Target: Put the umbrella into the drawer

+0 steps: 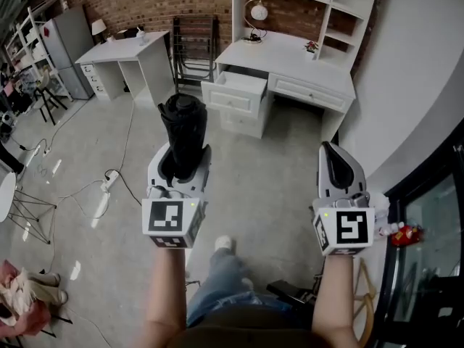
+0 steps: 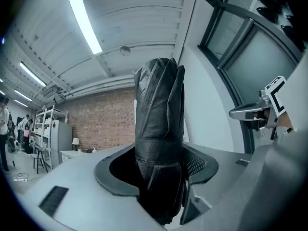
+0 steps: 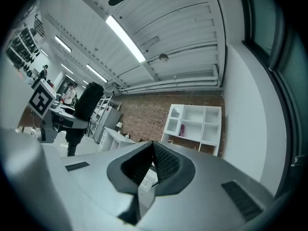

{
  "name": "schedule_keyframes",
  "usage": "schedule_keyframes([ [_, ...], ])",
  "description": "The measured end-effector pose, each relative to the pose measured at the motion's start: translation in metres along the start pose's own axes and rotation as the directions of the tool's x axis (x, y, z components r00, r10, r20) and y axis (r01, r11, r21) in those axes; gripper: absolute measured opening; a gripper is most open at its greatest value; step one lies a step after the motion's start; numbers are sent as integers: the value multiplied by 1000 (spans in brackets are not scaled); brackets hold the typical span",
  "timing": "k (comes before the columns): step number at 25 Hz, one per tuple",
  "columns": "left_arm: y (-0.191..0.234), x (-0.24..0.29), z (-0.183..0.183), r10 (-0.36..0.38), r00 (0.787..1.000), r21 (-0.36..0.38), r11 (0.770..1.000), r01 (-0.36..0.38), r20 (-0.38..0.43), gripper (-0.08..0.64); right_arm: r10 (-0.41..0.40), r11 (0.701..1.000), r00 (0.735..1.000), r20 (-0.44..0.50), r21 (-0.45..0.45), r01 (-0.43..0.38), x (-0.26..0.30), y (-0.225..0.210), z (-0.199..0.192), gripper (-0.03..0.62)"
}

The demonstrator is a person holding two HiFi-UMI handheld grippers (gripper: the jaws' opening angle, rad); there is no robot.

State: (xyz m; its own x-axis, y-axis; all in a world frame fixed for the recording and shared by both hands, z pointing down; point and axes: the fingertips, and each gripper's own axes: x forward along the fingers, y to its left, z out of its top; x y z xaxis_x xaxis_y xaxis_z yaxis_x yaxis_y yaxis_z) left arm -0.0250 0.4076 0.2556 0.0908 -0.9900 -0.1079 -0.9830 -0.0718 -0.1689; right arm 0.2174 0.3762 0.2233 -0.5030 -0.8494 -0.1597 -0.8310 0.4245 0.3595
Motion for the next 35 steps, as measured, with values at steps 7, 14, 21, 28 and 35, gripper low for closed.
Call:
schedule_keyframes([
  [7, 15, 95, -20, -5, 1000, 2, 1000, 5, 3, 249, -23, 999, 1000, 11, 34, 22, 77, -35, -38, 0],
  [14, 76, 231, -49, -20, 1000, -21, 1000, 20, -5, 249, 4, 1000, 999, -41, 12, -4, 224, -44, -72, 0],
  [21, 123, 368, -72, -81, 996, -26, 996, 80, -36, 249, -27, 1000, 997, -66, -2, 27, 363, -62, -95, 0],
  [28, 139, 455, -99, -100, 992, -107, 990, 91, -78, 249, 11, 1000, 994, -111, 11, -10, 442, -80, -133, 0],
  [35, 141, 550, -150, -121, 980, -227, 970, 83, -160, 249, 45, 997, 988, -146, 68, -35, 529, -110, -192, 0],
])
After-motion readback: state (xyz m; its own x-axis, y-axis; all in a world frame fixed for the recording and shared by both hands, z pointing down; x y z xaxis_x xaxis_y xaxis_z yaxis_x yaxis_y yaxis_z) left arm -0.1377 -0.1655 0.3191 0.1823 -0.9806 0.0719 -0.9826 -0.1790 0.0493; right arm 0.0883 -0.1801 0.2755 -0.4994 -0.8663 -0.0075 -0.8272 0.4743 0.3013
